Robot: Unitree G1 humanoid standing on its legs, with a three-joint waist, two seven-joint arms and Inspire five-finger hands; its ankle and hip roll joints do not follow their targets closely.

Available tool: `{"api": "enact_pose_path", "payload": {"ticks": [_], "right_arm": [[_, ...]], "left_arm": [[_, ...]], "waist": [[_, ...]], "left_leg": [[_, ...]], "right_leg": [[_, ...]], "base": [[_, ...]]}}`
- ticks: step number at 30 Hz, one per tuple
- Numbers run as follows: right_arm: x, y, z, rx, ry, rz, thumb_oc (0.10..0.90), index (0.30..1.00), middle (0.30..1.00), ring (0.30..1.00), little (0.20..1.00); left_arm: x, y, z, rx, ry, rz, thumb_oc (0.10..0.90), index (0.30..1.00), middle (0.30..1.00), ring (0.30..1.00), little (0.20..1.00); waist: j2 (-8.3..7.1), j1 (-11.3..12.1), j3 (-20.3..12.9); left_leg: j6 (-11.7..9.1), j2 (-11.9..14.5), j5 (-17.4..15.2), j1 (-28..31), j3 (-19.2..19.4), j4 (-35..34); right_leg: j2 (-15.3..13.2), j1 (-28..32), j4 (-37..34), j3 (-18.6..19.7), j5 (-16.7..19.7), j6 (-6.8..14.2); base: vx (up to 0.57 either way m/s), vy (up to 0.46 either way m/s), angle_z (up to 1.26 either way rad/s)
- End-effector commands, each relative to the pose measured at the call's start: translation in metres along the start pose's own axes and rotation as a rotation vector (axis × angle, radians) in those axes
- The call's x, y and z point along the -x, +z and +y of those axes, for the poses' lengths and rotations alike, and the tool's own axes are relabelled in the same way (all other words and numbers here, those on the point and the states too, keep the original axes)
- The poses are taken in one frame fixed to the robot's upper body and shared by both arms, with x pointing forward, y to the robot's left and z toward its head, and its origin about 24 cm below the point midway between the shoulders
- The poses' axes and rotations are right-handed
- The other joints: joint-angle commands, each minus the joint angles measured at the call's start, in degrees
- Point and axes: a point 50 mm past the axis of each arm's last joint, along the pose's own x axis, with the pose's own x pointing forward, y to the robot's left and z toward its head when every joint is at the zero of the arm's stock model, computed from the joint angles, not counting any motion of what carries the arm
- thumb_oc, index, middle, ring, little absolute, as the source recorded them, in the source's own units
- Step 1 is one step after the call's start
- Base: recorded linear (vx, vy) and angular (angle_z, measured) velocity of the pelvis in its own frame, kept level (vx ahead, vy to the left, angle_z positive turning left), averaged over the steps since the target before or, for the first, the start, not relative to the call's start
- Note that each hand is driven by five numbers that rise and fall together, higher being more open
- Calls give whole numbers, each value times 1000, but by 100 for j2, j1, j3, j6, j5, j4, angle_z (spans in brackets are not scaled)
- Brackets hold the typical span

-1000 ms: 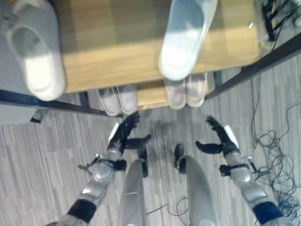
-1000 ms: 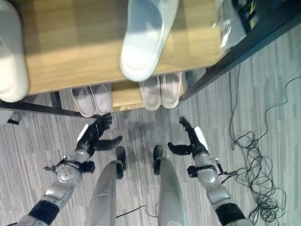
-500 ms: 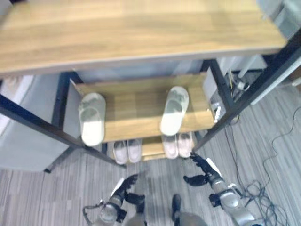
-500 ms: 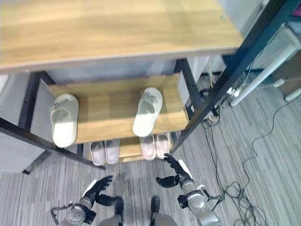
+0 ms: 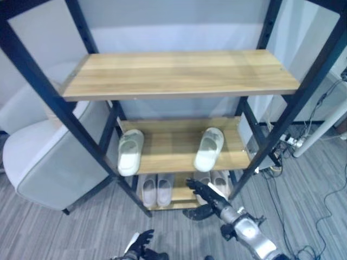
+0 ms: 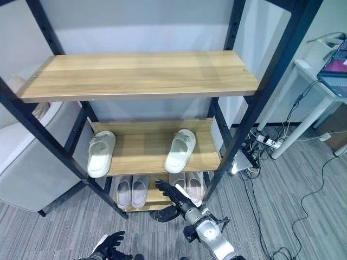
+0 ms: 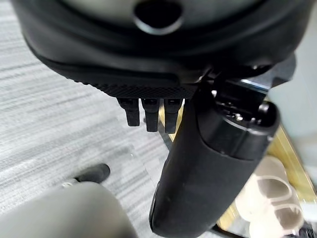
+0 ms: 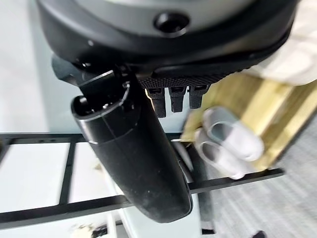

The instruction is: Arrange the slippers neatly on the shoe rack.

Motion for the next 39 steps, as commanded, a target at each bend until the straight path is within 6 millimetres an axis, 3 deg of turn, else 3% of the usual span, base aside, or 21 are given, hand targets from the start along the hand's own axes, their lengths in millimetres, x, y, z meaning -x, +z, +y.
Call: {"api": "enact_pose_path", "payload": {"ticks": [1,2,8,10,14,15,16,19,25,39], "right_arm": [[-20,89,-10,14,-23,-415,800,900,900,900,900],[-20,89,-10,15,-24,-415,800,900,900,900,900],[-21,138,-40,233,-171,-583,800,900,900,900,900],[-21,155,-60,330,-278,-620,800,900,900,900,900],[-24,164,-81,414,-389,-616,800,900,900,900,900],[-24,169,-95,471,-467,-603,800,900,900,900,900],[-25,169,-95,471,-468,-604,800,900,900,900,900],[-26,172,-124,547,-614,-551,800,900,900,900,900],[-29,170,-158,628,-759,-436,800,900,900,900,900],[-29,159,-207,714,-949,-179,800,900,900,900,900]], "left_arm": [[-6,10,-11,-22,-12,-16,800,900,900,900,900],[-6,10,-11,-22,-12,-16,800,900,900,900,900],[-3,1,-14,-29,-12,16,800,900,900,900,900],[-2,-3,-13,-31,-10,28,800,900,900,900,900],[-1,-5,-11,-42,-9,37,800,900,900,900,900],[-1,-8,-10,-41,-7,48,800,900,900,900,900],[-1,-7,-9,-41,-7,47,800,900,900,900,900],[0,-12,-7,-45,-1,60,800,900,900,900,900],[1,-15,-6,-73,-8,76,800,900,900,900,900],[-6,5,-3,-66,4,11,800,900,900,900,900]], "waist": [[-83,118,-83],[-81,119,-76],[-112,216,-36],[-148,292,-18],[-206,382,5],[-236,433,21],[-236,434,25],[-304,535,78],[-372,648,155],[-525,864,324]], "left_leg": [[-232,50,-219,269,215,-18],[-232,50,-221,275,215,-18],[-207,48,-288,325,182,-18],[-190,58,-305,313,150,-18],[-169,53,-317,280,123,-18],[-161,53,-315,258,103,-18],[-160,52,-315,257,104,-18],[-133,26,-320,189,51,-18],[-102,-18,-303,22,-49,-18],[-50,-114,-251,-307,-265,-18]], "right_leg": [[-193,211,43,32,-443,490],[-193,217,43,31,-444,491],[-189,285,43,-20,-473,504],[-200,280,43,-61,-472,512],[-195,274,43,-87,-474,518],[-196,269,43,-117,-474,523],[-196,268,43,-117,-474,523],[-214,229,43,-168,-454,539],[-245,112,43,-221,-430,549],[-336,-117,43,-352,-356,585]], "base": [[64,13,1],[61,18,1],[36,26,5],[20,34,4],[28,21,2],[37,32,2],[32,42,1],[9,30,0],[-2,36,11],[-10,29,7]]}}
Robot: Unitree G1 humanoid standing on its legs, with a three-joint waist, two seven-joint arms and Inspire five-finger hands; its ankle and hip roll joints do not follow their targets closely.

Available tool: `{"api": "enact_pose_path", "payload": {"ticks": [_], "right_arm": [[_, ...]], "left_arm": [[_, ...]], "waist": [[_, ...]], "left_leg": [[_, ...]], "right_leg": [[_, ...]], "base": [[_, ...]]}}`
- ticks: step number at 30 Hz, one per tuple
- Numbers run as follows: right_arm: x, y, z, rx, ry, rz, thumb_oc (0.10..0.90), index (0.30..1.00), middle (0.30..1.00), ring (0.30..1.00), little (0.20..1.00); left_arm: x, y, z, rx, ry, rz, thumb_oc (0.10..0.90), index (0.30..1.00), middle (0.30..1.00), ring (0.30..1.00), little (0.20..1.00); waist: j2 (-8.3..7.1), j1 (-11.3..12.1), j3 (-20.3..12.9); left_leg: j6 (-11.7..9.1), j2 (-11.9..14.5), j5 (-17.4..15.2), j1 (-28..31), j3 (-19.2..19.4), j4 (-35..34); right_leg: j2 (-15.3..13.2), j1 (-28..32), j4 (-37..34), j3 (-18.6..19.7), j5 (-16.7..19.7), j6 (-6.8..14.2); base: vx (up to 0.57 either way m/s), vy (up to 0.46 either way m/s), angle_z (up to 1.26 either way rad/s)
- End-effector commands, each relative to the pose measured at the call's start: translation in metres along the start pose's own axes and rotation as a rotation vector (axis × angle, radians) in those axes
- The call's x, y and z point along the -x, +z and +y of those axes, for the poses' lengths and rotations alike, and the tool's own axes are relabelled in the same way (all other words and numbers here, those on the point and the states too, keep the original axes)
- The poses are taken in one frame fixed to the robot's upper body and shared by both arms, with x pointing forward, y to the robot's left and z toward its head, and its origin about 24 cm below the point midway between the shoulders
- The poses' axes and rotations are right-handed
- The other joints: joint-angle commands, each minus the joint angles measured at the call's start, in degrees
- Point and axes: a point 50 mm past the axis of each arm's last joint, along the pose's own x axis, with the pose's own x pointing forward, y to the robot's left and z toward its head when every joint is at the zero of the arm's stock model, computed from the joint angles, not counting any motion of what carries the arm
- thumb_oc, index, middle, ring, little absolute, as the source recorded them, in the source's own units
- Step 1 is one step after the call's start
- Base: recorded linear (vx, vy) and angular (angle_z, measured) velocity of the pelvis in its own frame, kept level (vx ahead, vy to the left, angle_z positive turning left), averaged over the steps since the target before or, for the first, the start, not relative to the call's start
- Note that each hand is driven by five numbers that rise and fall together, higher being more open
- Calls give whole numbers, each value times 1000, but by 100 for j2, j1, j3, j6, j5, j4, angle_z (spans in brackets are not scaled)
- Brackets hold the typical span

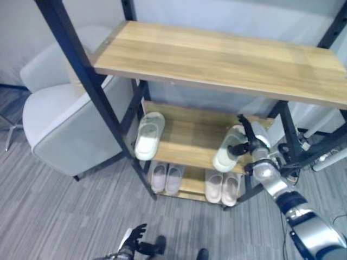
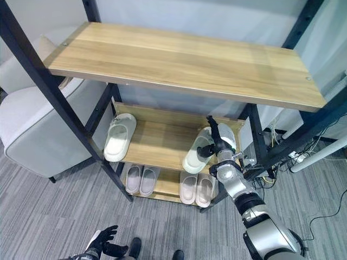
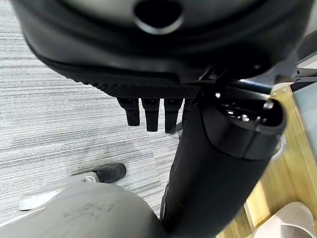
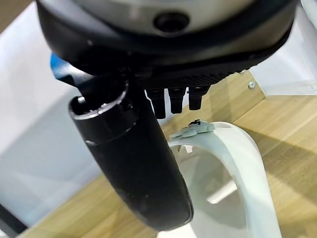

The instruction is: Arrange the slippers neatly on the shoe rack.

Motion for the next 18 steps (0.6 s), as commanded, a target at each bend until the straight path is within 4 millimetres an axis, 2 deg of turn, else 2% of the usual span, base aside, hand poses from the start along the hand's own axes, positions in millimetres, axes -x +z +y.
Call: {"api": "enact_pose_path", "payload": {"ticks": [1,2,3,9,17,18], "right_arm": [[-30,35,-59,12,-243,-111,800,900,900,900,900],[-30,32,-58,15,-241,-94,515,472,472,472,472],[-30,29,-58,17,-237,-77,400,300,300,300,300],[-31,22,-52,-27,-215,-16,400,300,300,300,300],[-31,34,-50,-82,-209,-65,400,300,300,300,300],[-31,40,-48,-99,-205,-94,400,300,300,300,300]], "left_arm": [[4,-10,-20,-84,-66,42,800,900,900,900,900],[4,-11,-21,-87,-68,43,800,900,900,900,900],[4,-11,-21,-89,-67,45,800,900,900,900,900],[5,-17,-20,-89,-65,75,800,900,900,900,900],[5,-18,-21,-77,-61,85,800,900,900,900,900],[5,-17,-21,-71,-60,85,800,900,900,900,900]], "waist": [[-117,186,-57],[-126,195,-51],[-135,203,-50],[-172,218,-44],[-209,206,-69],[-227,213,-74]], "left_leg": [[-95,-42,-380,204,131,-43],[-91,-52,-380,197,114,-43],[-86,-60,-384,193,104,-43],[-65,-102,-405,175,101,-43],[-63,-135,-424,175,85,-43],[-63,-141,-432,180,79,-43]], "right_leg": [[-333,200,-1,86,-366,588],[-338,197,-1,77,-362,589],[-345,197,-1,70,-357,594],[-401,161,-1,77,-301,623],[-452,160,-1,53,-274,635],[-463,165,-1,51,-265,638]], "base": [[-8,34,20],[-4,28,15],[2,18,8],[-1,22,1],[0,0,0],[13,13,4]]}}
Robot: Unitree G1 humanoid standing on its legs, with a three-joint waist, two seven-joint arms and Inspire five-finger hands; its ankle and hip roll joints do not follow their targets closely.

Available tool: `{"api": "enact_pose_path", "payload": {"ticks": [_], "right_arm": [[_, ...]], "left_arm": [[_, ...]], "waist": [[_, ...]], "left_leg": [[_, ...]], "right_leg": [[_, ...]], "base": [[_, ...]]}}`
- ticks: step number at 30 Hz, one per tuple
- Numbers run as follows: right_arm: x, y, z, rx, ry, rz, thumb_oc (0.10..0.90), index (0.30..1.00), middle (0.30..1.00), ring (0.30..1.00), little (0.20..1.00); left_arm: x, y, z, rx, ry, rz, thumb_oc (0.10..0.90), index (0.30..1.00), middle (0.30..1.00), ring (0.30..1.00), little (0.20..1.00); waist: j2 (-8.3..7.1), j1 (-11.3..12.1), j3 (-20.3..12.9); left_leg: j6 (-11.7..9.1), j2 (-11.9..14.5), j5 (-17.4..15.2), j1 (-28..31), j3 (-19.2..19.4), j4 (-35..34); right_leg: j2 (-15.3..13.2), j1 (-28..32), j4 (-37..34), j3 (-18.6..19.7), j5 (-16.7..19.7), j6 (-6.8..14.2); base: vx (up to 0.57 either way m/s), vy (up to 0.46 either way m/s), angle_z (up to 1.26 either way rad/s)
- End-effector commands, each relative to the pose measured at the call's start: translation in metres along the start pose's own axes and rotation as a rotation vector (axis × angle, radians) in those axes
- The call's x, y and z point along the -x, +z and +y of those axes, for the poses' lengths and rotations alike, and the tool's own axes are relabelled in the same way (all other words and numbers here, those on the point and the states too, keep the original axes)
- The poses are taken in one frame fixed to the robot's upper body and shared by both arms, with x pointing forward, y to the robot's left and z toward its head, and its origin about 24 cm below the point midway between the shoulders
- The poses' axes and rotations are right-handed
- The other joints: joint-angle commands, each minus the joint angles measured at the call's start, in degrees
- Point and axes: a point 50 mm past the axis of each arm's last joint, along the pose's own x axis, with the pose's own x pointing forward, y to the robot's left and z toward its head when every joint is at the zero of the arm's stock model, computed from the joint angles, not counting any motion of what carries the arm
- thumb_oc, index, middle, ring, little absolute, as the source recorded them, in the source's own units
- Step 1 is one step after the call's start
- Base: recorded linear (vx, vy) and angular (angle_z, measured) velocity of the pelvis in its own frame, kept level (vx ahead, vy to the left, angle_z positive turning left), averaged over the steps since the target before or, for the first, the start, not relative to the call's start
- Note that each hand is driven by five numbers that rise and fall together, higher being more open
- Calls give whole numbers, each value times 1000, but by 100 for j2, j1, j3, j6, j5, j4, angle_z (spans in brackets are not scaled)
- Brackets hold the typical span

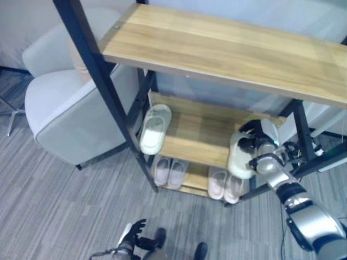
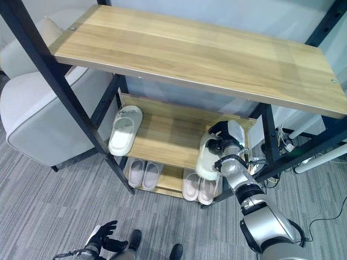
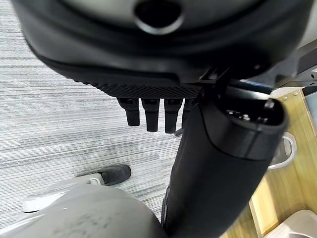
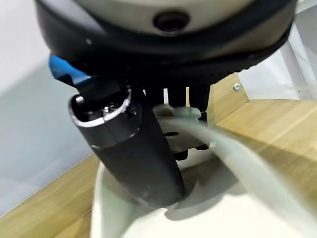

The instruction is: Arrange the slippers neatly on the shoe rack.

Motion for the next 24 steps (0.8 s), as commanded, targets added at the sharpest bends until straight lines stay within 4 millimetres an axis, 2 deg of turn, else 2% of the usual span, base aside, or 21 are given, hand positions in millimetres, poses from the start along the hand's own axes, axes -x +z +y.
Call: {"api": "enact_pose_path", "payload": {"ticks": [1,5,13,20,24], "right_arm": [[-19,59,-40,-114,-152,-221,400,300,300,300,300],[-18,73,-39,-142,-146,-276,400,300,300,300,300],[-14,119,-40,-212,-154,-442,400,300,300,300,300],[-17,147,-46,-208,-179,-506,400,300,300,300,300],[-23,150,-53,-194,-203,-491,400,300,300,300,300]], "left_arm": [[9,-22,-27,-59,-84,92,800,900,900,900,900],[9,-22,-27,-59,-84,91,800,900,900,900,900],[9,-25,-20,-59,-62,108,800,900,900,900,900],[7,-22,-12,-53,-32,96,800,900,900,900,900],[5,-20,-8,-51,-17,89,800,900,900,900,900]], "waist": [[-103,202,-199],[-117,229,-184],[-220,394,-104],[-331,652,26],[-369,737,91]], "left_leg": [[-84,-34,-468,262,183,-43],[-82,-37,-466,255,183,-43],[-84,-33,-432,177,92,-43],[-93,-55,-371,25,-116,-43],[-94,-64,-337,-52,-191,-43]], "right_leg": [[-382,192,-2,119,-258,640],[-393,177,-2,117,-241,645],[-400,146,-2,37,-233,634],[-409,113,-2,-165,-218,626],[-420,81,-2,-238,-207,629]], "base": [[13,13,4],[0,0,0],[-1,-2,4],[-6,-16,16],[-9,-15,17]]}}
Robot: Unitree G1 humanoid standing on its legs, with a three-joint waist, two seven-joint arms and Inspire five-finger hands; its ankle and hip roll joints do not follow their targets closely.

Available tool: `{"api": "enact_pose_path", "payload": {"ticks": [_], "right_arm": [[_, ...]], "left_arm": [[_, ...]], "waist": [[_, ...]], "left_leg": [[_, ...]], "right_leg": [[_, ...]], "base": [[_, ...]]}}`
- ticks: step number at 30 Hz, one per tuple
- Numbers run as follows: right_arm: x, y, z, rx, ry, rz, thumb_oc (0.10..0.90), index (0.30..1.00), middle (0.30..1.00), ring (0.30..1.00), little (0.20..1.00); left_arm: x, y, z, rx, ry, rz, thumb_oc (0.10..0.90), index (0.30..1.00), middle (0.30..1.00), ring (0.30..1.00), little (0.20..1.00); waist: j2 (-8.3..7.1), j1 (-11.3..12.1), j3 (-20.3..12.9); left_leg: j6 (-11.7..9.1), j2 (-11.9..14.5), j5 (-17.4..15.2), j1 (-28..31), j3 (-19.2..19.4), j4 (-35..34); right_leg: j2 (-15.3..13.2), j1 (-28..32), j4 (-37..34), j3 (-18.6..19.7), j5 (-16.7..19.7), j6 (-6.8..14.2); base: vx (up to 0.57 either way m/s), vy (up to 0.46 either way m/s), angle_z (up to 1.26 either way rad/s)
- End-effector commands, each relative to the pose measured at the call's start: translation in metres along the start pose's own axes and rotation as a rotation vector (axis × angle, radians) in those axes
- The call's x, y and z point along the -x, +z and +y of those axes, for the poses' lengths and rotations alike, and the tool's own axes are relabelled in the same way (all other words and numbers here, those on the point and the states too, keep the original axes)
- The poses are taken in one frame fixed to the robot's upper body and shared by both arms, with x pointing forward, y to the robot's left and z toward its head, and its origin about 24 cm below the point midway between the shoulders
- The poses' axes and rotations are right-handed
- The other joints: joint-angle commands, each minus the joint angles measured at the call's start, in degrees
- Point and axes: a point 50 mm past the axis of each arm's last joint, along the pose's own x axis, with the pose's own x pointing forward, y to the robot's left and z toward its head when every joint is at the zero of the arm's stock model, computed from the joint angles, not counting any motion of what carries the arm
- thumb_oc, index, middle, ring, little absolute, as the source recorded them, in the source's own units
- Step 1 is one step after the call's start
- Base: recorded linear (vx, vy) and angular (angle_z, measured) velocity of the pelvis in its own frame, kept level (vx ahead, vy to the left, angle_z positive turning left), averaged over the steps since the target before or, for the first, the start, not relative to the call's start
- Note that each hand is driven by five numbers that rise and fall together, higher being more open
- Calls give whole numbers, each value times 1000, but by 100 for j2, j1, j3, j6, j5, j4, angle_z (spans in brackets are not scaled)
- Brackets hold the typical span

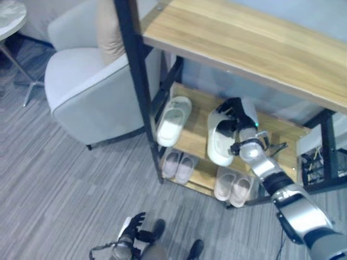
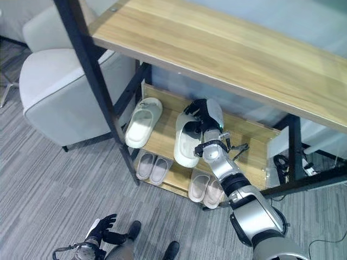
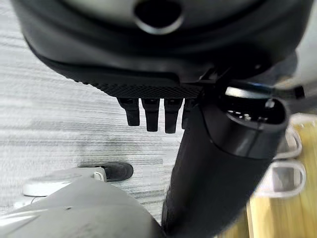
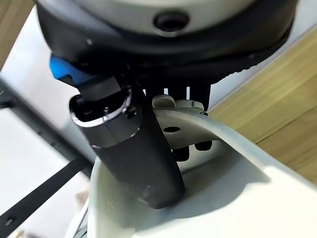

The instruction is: Arrange the slippers neatly on the shoe rack.

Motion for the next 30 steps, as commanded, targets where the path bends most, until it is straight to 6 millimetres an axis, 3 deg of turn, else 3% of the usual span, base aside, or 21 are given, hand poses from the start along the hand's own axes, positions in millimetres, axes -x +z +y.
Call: {"api": "enact_pose_path", "payload": {"ticks": [1,12,13,14,15,30], "right_arm": [[-32,54,-49,-10,-189,-202,400,300,300,300,300],[-46,45,-57,40,-246,-76,400,300,300,300,300],[-46,44,-56,40,-243,-71,466,399,399,399,399],[-46,45,-55,31,-241,-74,582,573,573,573,573],[-47,45,-55,28,-235,-72,800,900,900,900,900],[-40,64,-39,32,-157,-189,800,900,900,900,900]], "left_arm": [[13,-35,-16,-97,-62,117,800,900,900,900,900],[8,-22,-13,-91,-38,74,800,900,900,900,900],[8,-21,-14,-89,-38,69,800,900,900,900,900],[8,-20,-14,-88,-39,67,800,900,900,900,900],[7,-19,-15,-88,-42,63,800,900,900,900,900],[11,-25,-21,-49,-49,92,800,900,900,900,900]], "waist": [[-42,153,-83],[-42,307,59],[-36,304,58],[-32,300,57],[-25,291,56],[56,63,-19]], "left_leg": [[-76,-41,-447,263,234,-46],[-45,-109,-389,73,120,-27],[-44,-114,-387,62,113,-26],[-43,-119,-389,60,112,-27],[-41,-121,-389,57,110,-29],[-26,-117,-460,185,289,-46]], "right_leg": [[-434,186,0,140,-185,610],[-472,81,5,61,-143,615],[-480,80,4,59,-140,616],[-484,75,6,60,-133,617],[-490,66,7,58,-124,619],[-536,33,20,227,-69,619]], "base": [[-14,-5,18],[-10,5,8],[0,0,0],[0,0,0],[0,0,0],[0,1,-1]]}}
